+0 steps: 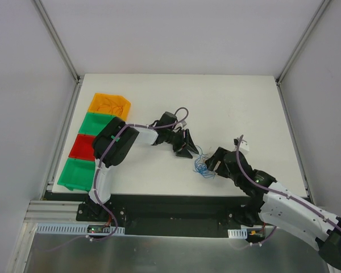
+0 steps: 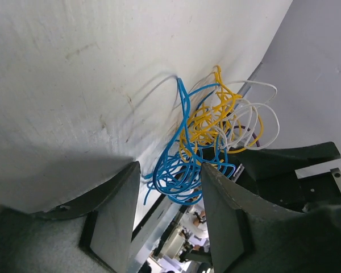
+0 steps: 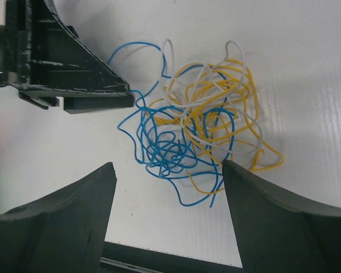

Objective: Untangle the cables

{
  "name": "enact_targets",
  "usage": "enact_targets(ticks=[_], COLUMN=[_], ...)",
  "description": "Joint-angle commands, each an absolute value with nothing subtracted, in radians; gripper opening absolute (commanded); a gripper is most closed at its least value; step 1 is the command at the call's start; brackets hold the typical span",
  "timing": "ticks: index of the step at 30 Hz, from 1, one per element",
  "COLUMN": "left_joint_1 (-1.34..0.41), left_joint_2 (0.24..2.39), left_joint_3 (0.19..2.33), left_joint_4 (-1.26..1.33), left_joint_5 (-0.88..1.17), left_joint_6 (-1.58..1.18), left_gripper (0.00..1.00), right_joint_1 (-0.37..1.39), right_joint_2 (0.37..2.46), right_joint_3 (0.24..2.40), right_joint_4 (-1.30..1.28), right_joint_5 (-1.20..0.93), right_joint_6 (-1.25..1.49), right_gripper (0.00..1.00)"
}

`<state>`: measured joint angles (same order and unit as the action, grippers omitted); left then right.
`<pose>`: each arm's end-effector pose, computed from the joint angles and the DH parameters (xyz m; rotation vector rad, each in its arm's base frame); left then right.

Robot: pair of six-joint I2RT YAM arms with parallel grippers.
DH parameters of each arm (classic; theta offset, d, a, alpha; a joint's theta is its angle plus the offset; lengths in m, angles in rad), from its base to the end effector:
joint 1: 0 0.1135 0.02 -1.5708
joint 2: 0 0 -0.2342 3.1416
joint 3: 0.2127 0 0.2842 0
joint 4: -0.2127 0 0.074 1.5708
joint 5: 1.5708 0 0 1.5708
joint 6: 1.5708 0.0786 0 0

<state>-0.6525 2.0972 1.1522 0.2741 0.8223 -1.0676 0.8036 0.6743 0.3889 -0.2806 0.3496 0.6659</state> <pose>0.3217 -0.3183 0.0467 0.0000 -2.6289 1.6734 0.1896 0.1579 0.1598 0.0597 2.1393 0.5055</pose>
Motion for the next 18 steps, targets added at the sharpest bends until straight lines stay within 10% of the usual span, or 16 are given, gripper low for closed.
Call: enact_targets(ticks=[1, 8, 18], left_joint_1=[-0.640, -0.630, -0.627], left_joint_2=[2.105, 2.111, 2.082], left_joint_3=[1.181, 1.229, 1.244], left_joint_4=[0.290, 0.241, 0.239], left_joint_5=[0.841, 0.799, 0.789], left_joint_6=[-1.027, -0.968, -0.951], left_gripper=[0.47, 0.47, 0.00], right_joint_1=[0.816, 0.850, 0.854], right_joint_2=[0.758, 0.919, 0.997], right_joint_3=[0.440, 0.514, 0.566], right_joint_4=[-0.281, -0.278, -0.319], right_joint_5=[0.351, 0.347, 0.445], right_joint_6=[0.713, 0.738, 0.770], right_gripper=[0.78, 0.77, 0.77])
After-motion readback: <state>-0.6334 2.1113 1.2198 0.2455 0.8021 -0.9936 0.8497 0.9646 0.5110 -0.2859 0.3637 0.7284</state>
